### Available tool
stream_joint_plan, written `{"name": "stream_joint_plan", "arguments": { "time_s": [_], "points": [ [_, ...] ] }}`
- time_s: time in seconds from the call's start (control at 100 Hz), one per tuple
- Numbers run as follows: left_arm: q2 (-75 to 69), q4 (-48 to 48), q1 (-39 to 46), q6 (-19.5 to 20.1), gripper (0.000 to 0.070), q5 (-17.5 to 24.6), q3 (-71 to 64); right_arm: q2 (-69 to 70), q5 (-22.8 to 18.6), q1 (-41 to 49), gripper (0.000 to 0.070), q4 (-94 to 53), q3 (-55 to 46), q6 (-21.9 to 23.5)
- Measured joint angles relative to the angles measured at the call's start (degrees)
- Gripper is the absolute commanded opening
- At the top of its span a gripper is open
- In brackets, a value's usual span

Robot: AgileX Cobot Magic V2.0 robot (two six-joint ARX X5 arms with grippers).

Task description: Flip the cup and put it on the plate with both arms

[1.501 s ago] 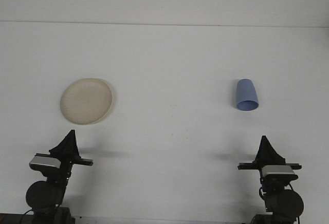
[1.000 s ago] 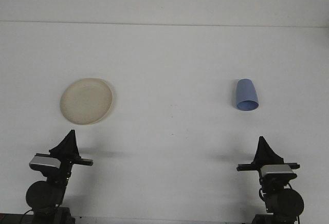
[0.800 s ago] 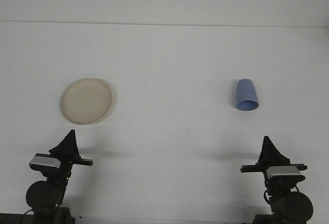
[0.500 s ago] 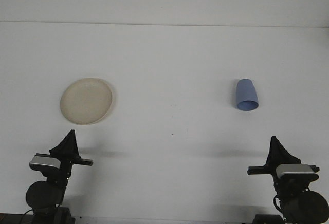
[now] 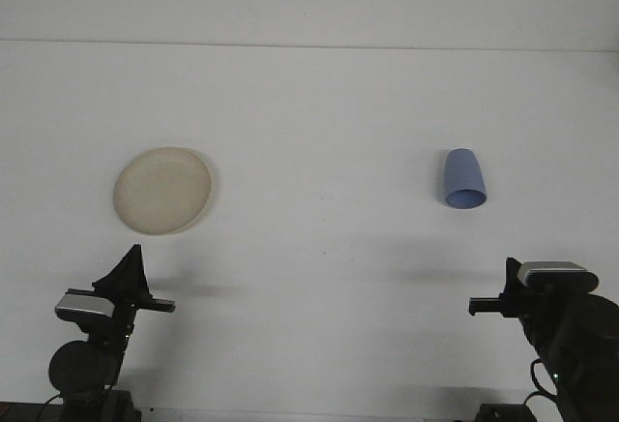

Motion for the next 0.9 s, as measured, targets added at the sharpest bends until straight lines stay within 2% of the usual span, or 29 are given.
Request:
{"name": "stream_joint_plan", "arguments": {
  "time_s": [0.43, 0.52, 0.59, 0.7, 0.76, 0.82, 0.9],
  "points": [
    [0.0, 0.0, 0.0, 0.0, 0.0012, 0.0, 0.0, 4.1, 0.0, 0.0, 0.0, -2.7, 0.0, 0.0],
    [0.0, 0.0, 0.0, 0.0, 0.0012, 0.0, 0.0, 3.8, 0.0, 0.0, 0.0022, -2.7, 0.0, 0.0],
    [0.0, 0.0, 0.0, 0.0, 0.0012, 0.0, 0.0, 3.8, 0.0, 0.0, 0.0126, -2.7, 0.0, 0.0],
    [0.0, 0.0, 0.0, 0.0, 0.0012, 0.0, 0.0, 3.8, 0.0, 0.0, 0.0388, -2.7, 0.0, 0.0],
    [0.0, 0.0, 0.0, 0.0, 0.0012, 0.0, 0.0, 3.8, 0.0, 0.0, 0.0498, -2.7, 0.0, 0.0],
    [0.0, 0.0, 0.0, 0.0, 0.0012, 0.0, 0.0, 3.8, 0.0, 0.0, 0.0548, -2.7, 0.0, 0.0],
    [0.0, 0.0, 0.0, 0.0, 0.0012, 0.0, 0.0, 3.8, 0.0, 0.0, 0.0551, -2.7, 0.0, 0.0]
  ]
}}
